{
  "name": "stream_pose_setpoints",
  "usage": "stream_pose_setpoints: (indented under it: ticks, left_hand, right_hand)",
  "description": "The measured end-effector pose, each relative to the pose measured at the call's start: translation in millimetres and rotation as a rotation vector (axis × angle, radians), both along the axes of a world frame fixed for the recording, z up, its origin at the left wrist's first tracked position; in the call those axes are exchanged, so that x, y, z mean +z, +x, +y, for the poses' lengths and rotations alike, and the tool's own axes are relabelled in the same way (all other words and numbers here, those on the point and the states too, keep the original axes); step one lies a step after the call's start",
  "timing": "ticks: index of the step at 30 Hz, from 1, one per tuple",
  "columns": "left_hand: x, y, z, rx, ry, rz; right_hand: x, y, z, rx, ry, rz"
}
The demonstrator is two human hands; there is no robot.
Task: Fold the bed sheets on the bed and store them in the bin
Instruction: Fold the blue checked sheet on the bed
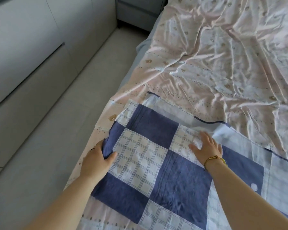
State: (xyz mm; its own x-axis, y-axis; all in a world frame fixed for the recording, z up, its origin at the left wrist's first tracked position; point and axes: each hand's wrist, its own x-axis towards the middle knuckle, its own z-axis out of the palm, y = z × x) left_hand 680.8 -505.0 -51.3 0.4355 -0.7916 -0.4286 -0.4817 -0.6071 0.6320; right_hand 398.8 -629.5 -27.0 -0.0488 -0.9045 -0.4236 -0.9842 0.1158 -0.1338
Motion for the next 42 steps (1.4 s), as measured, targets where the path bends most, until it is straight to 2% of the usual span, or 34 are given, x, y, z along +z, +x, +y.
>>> stream_pose_setpoints:
  ticks: [4, 8, 11, 14, 17, 20, 22, 26, 30, 35, 37, 42]
  left_hand:
    - [-2.9, 5.1, -16.8, -0.007, -0.089, -0.073]
    - [-2.8, -4.1, -80.4, -0.125, -0.312, -0.148]
    - [-6.6, -17.3, -144.6, -0.183, -0.217, -0.124]
    - [-8.1, -22.3, -200.7, -0.084, -0.084, -0.072]
    - [-16.3, -21.6, -228.6, -0.130, 0.041, -0.113]
    - [-19.6, -23.3, -235.5, -0.262, 0.060, -0.172]
    - [-19.3, -27.6, -235.8, -0.321, 0.069, -0.130]
    - [-5.8, -29.6, -228.3, -0.338, 0.008, -0.097]
    - [4.4, 0.1, -223.0, -0.178, -0.096, -0.132]
    - [-14.3, 14.7, -228.2, -0.199, -0.053, -0.123]
    - [-26.5, 19.0, -234.0, -0.191, -0.034, -0.049]
    - [-16.5, 23.9, -251.3, -0.259, 0.059, 0.111]
  right_hand:
    - [-20.1, -0.3, -0.3, 0.095, 0.144, 0.084]
    - [-51.4, 1.2, 3.8, 0.092, 0.123, 0.123]
    - [-63.2, -3.0, 2.8, 0.097, 0.085, 0.125]
    - [-72.9, -7.2, 2.7, 0.115, 0.031, 0.090]
    - [-79.3, -9.7, 3.4, 0.140, 0.004, 0.044]
    - [-85.4, -13.1, 4.4, 0.143, 0.011, 0.025]
    - [-85.1, -13.0, 4.6, 0.162, -0.006, 0.007]
    - [-76.5, -12.0, 5.1, 0.152, -0.014, -0.022]
    - [-65.3, -15.9, 12.1, 0.151, -0.286, 0.024]
    - [-96.8, -10.3, 13.4, 0.225, -0.365, 0.057]
    - [-110.9, -11.1, 11.5, 0.212, -0.482, 0.045]
    - [-122.4, -14.1, 11.6, 0.267, -0.609, 0.009]
